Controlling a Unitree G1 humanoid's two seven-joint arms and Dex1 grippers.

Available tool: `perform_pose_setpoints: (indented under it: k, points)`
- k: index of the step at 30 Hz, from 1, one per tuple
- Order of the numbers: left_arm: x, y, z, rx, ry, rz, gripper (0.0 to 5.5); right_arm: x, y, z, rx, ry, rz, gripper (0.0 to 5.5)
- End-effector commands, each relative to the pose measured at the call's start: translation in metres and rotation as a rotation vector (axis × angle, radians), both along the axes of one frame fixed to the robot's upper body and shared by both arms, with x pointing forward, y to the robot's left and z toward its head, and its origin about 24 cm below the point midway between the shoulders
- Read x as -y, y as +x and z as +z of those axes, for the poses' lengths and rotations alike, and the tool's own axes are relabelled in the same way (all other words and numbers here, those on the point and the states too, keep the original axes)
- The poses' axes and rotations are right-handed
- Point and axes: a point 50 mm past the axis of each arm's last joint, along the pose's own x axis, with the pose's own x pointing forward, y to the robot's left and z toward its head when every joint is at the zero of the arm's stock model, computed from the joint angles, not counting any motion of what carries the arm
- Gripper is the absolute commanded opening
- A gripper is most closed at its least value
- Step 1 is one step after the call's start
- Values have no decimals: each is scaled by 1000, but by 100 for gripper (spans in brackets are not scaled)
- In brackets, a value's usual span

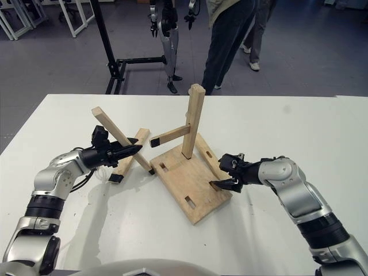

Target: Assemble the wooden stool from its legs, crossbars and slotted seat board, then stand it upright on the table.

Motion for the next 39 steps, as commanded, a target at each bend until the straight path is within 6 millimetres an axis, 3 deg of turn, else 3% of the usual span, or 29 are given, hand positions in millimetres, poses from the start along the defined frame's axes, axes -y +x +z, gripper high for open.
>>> perform_pose_setpoints:
  k: [1, 9, 24, 39]
  points:
    - [5, 0, 19, 45, -25, -72, 206, -1, 2, 4, 24, -2, 0, 406]
    - [7, 5, 45, 120, -25, -100, 206, -6, 0, 0, 20, 14, -5, 406]
    - [26, -1, 19, 87, -89, -21, 206, -8, 2, 2, 29, 21, 1, 406]
    - [25, -3, -6, 42, -48, 6, 206, -13, 5, 4, 44, 33, 2, 406]
